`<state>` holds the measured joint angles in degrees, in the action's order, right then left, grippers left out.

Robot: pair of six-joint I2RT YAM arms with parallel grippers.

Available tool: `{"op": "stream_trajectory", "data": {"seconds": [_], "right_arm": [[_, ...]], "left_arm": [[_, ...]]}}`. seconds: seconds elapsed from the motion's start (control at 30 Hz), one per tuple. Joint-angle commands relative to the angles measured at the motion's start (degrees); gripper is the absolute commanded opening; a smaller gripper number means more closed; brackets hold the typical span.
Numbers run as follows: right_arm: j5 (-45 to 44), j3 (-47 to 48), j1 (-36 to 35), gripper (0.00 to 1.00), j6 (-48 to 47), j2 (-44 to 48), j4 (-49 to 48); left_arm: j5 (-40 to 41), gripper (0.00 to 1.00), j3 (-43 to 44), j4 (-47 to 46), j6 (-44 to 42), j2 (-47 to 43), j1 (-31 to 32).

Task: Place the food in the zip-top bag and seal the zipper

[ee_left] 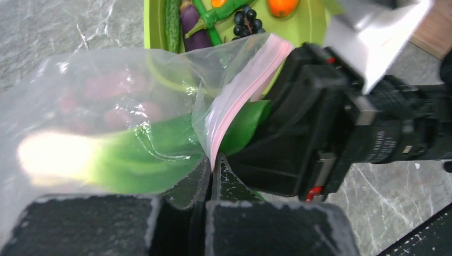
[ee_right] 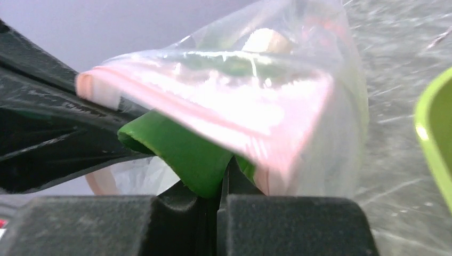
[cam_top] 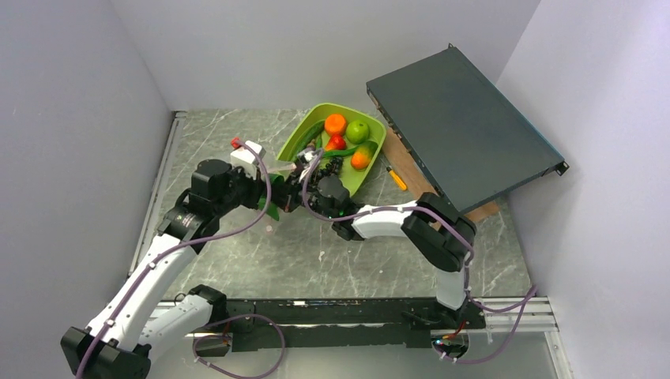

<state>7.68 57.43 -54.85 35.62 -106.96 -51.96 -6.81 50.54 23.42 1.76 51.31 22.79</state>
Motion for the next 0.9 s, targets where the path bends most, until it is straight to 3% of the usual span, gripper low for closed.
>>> {"op": "stream_trajectory", "data": {"seconds": [0.0, 0.23, 0.4, 0.53, 0.63, 0.7, 0.87], "right_arm": [[7.82, 5.16, -0.78, 0.0, 5.97, -2.85, -7.29], [5.31, 6.1, -0.49, 0.0, 7.38, -3.78, -7.83], [7.61, 3.62, 2.25, 0.0, 20.66, -3.1, -11.13], [14.92, 12.24, -0.77, 0.21, 19.8, -4.98, 2.91], [13.33, 9.92, -2.92, 0.33, 17.11, -3.38, 8.53], [15.27, 10.76, -3.19, 0.36, 15.3, -4.06, 12.94], [13.92, 10.0, -2.83, 0.64, 9.05, -0.35, 21.88]], "left_arm": [[-4.2, 0.0, -0.92, -4.29, 1.02, -1.47, -0.02], [-1.65, 0.0, -0.34, -3.02, 1.46, -0.14, -0.03], [-2.76, 0.0, -0.65, -3.46, 0.61, -0.29, -0.02], [-1.48, 0.0, -0.75, -3.61, 0.78, -0.45, -0.13], [-0.52, 0.0, -0.99, -3.64, 0.89, -1.1, -0.13], [0.1, 0.0, -1.2, -4.13, 0.93, -1.79, -0.11], [0.5, 0.0, -1.38, -4.1, 0.89, -1.82, -0.11]]}}
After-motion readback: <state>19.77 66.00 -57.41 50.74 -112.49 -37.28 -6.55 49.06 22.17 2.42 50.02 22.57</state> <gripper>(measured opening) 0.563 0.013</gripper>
